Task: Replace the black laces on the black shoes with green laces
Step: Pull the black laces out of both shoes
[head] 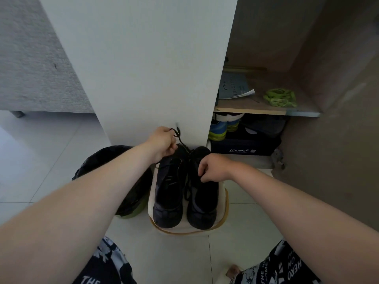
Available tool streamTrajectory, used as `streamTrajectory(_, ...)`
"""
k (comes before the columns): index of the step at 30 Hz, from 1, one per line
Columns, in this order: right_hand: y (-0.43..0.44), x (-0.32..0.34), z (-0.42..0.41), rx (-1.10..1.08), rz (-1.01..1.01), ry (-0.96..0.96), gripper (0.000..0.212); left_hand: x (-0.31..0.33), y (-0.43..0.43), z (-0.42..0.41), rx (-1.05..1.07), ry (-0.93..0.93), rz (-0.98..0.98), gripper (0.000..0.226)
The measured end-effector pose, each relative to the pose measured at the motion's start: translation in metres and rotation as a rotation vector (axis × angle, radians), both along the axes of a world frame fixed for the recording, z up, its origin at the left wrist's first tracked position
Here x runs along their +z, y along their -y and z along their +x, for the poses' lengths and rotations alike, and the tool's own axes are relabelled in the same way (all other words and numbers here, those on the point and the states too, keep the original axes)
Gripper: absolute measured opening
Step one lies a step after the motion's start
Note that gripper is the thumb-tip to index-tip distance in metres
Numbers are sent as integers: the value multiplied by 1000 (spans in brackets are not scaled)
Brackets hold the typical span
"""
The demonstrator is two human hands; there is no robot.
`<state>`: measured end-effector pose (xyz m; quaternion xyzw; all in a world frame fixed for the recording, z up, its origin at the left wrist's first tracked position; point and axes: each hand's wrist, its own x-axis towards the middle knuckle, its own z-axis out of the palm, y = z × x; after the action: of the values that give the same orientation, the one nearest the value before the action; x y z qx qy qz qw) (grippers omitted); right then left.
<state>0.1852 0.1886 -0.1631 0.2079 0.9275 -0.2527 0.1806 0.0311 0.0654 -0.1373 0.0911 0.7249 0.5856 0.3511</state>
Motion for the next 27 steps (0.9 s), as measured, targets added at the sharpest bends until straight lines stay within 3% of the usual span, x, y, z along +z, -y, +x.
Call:
streamTrajectory(2, -1, 2, 0, -60, -31, -13, 13, 1, 9, 4, -140, 76, 0, 20)
streamTrajectory(5, -5, 5, -2, -104, -97, -29, 24, 1, 11, 2, -123, 94, 38, 14)
streamTrajectory(7, -7, 5, -4, -115, -112, -42, 32, -1, 10, 0, -132, -25, -2, 8)
streamTrajectory(10, -12, 2, -5, -104, 41, -52, 39, -3, 8, 3, -148, -252, -65, 7)
streamTrajectory(14, -13, -7, -4, -80, 101, -57, 11, 9, 4, 3, -139, -357, 60, 9)
streamTrajectory(15, -13, -9, -4, -86, 89, -71, 10, 7, 2, 2, -177, -441, 7, 14)
streamTrajectory(18, -17, -9, -4, -151, 6, -117, 41, -7, 2, 3, -237, -739, -281, 33)
streamTrajectory(20, -19, -3, -4, -214, -60, -130, 33, -9, 1, 12, -198, -820, -316, 24)
streamTrajectory(23, -22, 4, -3, -287, -86, -152, 28, -8, -4, 27, -433, -748, -336, 7)
streamTrajectory(27, -27, 6, 0, -397, -212, -133, 33, -11, -6, 49, -798, -604, -541, 38)
